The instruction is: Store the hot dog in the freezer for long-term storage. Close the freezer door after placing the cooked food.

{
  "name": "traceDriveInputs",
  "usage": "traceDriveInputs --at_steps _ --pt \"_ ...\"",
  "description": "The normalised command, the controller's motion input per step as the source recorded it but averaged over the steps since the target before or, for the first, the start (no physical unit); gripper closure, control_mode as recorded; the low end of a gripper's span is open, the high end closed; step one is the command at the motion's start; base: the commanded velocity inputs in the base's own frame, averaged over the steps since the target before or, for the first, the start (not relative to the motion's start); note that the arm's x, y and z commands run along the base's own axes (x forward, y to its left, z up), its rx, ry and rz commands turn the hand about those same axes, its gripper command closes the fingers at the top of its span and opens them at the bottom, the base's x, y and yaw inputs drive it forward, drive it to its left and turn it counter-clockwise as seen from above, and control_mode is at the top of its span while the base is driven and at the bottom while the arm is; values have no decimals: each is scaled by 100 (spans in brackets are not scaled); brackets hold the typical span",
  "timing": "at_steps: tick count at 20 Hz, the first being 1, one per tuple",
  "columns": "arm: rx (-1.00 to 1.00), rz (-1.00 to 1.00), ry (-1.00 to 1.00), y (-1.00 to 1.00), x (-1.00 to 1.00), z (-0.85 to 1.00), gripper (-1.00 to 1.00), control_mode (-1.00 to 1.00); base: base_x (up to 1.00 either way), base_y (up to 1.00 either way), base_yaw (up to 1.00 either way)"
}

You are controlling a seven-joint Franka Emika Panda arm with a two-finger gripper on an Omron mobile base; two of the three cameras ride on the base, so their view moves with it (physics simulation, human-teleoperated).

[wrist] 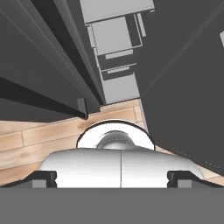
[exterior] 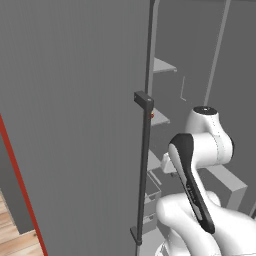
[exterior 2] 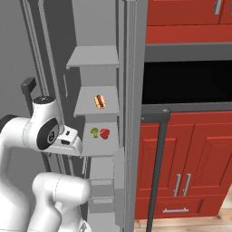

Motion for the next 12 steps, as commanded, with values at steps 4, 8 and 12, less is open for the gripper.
traceDriveInputs --at_steps 4,8,12 --pt "0 0 0 0 0 0 -100 100 0 0 2" --pt "0 0 0 0 0 0 -100 100 0 0 22" --pt "0 0 0 0 0 0 -100 100 -11 0 22"
